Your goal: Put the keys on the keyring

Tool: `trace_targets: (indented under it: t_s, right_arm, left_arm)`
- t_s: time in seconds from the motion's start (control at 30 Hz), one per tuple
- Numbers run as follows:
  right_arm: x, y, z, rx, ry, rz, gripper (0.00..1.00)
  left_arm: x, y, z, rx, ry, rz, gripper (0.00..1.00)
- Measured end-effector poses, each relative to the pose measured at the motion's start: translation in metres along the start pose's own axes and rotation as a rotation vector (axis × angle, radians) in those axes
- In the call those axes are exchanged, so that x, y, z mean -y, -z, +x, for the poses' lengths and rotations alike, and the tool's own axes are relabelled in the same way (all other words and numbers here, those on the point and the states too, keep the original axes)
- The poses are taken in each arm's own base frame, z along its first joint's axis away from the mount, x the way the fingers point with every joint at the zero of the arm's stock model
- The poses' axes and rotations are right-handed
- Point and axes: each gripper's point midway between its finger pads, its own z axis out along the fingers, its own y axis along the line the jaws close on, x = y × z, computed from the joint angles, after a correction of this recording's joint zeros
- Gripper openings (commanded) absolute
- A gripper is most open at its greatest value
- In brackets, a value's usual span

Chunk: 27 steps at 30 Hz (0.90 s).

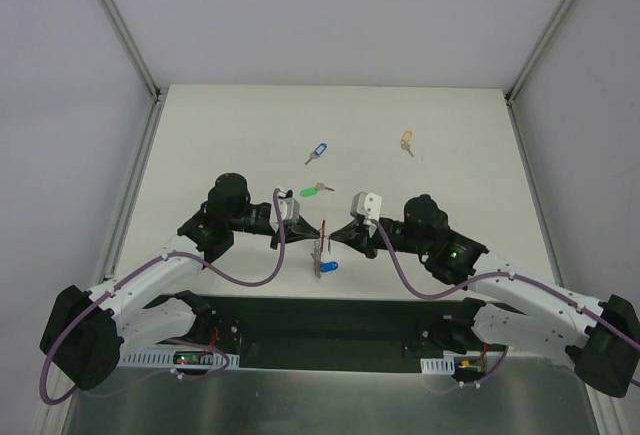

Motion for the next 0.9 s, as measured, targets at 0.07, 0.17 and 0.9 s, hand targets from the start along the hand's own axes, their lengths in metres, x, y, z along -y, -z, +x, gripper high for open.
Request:
trace_targets:
  t_s: [0.07,0.17,0.9]
  right_arm:
    - [-0.0004,0.0013,-0.0001,0.002,0.001,0.002,0.01]
    - [-0.0008,0.0021,0.0012,-0.002,-0.001,0.002,0.01]
    - [0.0001,-0.0009,0.0092,-0.028,-0.013,0.002,0.01]
  left_arm:
    - [-0.0003,0.0000,0.0001,0.000,0.000,-0.001,0.00]
    - [-0.0003,0.0000,0.0001,-0.001,0.000,-0.002,0.00]
    - [0.0040,-0.0003,-0.0011,0.007,0.001,0.023,0.00]
